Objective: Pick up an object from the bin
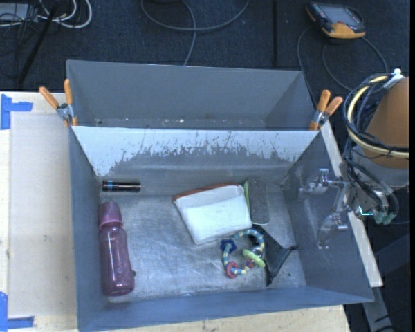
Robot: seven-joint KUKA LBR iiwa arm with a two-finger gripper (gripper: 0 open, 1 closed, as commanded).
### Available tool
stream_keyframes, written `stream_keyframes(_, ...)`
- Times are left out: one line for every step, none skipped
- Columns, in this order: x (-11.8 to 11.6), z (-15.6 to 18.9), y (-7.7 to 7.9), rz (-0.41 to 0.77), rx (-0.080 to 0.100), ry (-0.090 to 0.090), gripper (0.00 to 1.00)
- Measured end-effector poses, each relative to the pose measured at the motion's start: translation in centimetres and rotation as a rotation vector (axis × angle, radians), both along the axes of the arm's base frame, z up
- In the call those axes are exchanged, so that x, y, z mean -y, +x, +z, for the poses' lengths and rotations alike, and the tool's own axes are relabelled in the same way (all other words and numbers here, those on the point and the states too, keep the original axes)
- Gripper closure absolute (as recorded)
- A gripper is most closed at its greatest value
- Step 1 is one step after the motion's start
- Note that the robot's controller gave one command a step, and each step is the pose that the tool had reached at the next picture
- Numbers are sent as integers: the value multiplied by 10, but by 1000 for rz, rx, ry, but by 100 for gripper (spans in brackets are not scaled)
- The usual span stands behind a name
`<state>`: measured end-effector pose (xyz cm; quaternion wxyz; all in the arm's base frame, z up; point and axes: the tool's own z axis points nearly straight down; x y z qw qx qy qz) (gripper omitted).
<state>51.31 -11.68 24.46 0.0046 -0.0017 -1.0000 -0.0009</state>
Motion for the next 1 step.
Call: stream_keyframes(-1, 4, 2, 3, 8, -1, 0)
